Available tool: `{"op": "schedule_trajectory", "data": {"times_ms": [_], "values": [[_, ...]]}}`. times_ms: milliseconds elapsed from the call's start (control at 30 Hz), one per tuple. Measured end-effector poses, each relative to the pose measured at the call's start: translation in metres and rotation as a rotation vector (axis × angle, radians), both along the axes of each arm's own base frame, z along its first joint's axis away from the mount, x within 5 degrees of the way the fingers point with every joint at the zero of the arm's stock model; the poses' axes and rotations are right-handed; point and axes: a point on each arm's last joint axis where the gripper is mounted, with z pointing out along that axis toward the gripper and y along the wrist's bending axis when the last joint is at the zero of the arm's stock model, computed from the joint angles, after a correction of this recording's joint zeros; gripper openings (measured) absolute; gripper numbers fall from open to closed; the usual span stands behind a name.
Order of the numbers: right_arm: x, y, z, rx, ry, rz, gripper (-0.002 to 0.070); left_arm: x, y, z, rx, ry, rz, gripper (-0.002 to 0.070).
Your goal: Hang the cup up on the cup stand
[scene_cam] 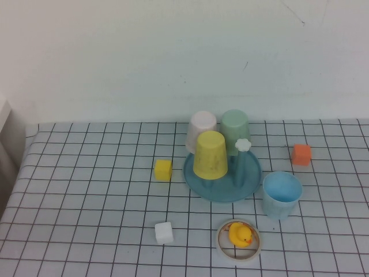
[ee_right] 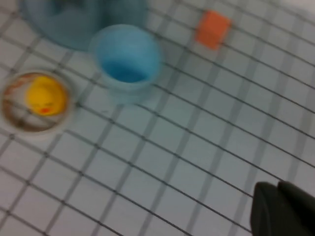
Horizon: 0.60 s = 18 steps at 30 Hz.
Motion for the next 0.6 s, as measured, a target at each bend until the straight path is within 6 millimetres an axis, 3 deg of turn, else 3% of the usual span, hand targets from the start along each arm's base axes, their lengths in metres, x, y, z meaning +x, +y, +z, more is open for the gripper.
{"op": "schedule_trajectory", "data": {"times_ms": [200,467,600], "values": [[0.059,0.045,-0.015,0.055,0.090,0.251,0.0036,0.000,-0.001,-0.007,-0.016,0.077,-0.007,-0.0001],[0.135,0.069,-0.064,0.045,0.211,0.285,0.0384,0.000,-0.002,-0.008,-0.038,0.091,-0.010,-0.0001],[0.169,0.075,-0.099,0.068,0.257,0.240,0.0433,0.000,-0.002,-0.008,-0.040,0.091,-0.011,-0.0001]]}}
